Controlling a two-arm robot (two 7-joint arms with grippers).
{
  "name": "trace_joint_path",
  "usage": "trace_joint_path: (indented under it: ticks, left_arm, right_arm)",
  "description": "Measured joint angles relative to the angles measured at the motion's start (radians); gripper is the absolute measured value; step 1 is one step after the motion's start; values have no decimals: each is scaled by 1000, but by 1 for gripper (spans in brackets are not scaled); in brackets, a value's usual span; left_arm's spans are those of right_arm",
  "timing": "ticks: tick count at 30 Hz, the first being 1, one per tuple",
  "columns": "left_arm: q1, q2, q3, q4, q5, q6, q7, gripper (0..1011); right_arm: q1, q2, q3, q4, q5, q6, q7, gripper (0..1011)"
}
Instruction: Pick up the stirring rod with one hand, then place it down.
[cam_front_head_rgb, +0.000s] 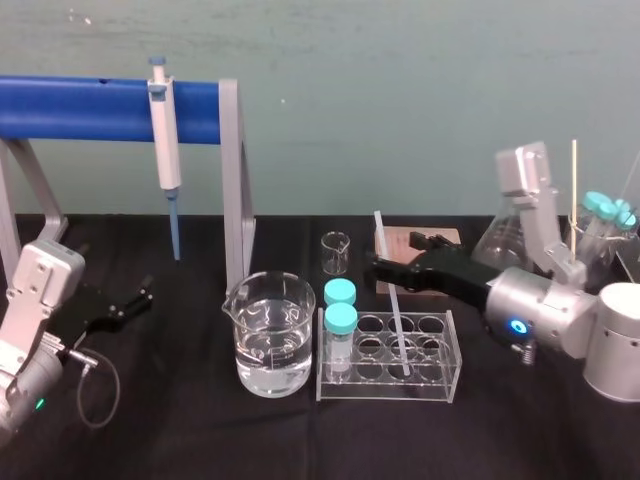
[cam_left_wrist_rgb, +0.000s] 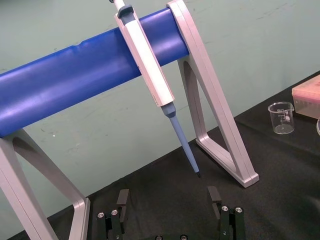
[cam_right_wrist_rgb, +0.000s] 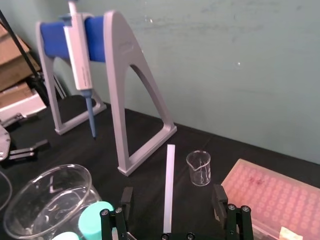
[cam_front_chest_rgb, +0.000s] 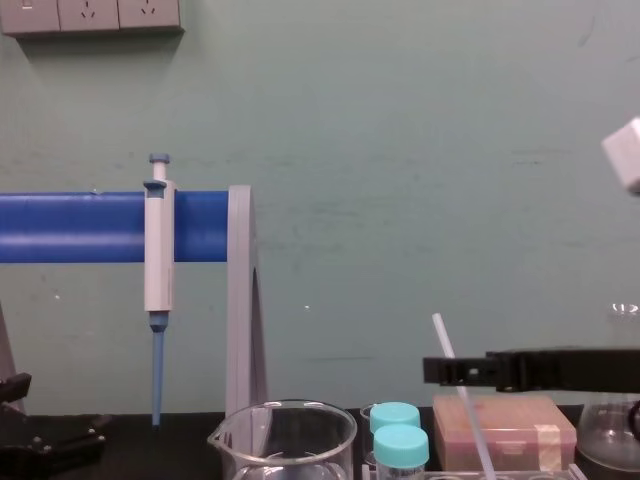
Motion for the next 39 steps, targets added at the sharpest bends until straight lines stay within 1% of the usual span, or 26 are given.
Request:
trace_joint_path:
  ticks: [5, 9, 13, 22, 24, 25, 27, 28, 30, 39]
  left_arm:
    - [0, 0, 0, 0, 0, 0, 0, 1000]
    - [0, 0, 0, 0, 0, 0, 0, 1000]
    - [0, 0, 0, 0, 0, 0, 0, 1000]
    - [0, 0, 0, 0, 0, 0, 0, 1000]
    - [0, 0, 0, 0, 0, 0, 0, 1000]
    - [0, 0, 0, 0, 0, 0, 0, 1000]
    - [0, 0, 0, 0, 0, 0, 0, 1000]
    - [0, 0, 0, 0, 0, 0, 0, 1000]
    - [0, 0, 0, 0, 0, 0, 0, 1000]
    - [0, 0, 0, 0, 0, 0, 0, 1000]
  right_arm:
    - [28, -28, -16, 45, -21, 9, 0, 1000]
    - [33, -37, -19, 57, -31, 12, 0, 1000]
    - [34, -39, -20, 59, -40, 12, 6, 1000]
    - [34, -39, -20, 59, -39, 12, 6, 1000]
    - [34, -39, -20, 58, -39, 12, 6, 985]
    - [34, -39, -20, 58, -39, 12, 6, 953]
    - [34, -39, -19, 58, -38, 12, 6, 927]
    - [33, -39, -19, 58, -38, 12, 6, 883]
    - [33, -39, -19, 58, -38, 11, 6, 852]
    - [33, -39, -18, 58, -37, 11, 6, 567]
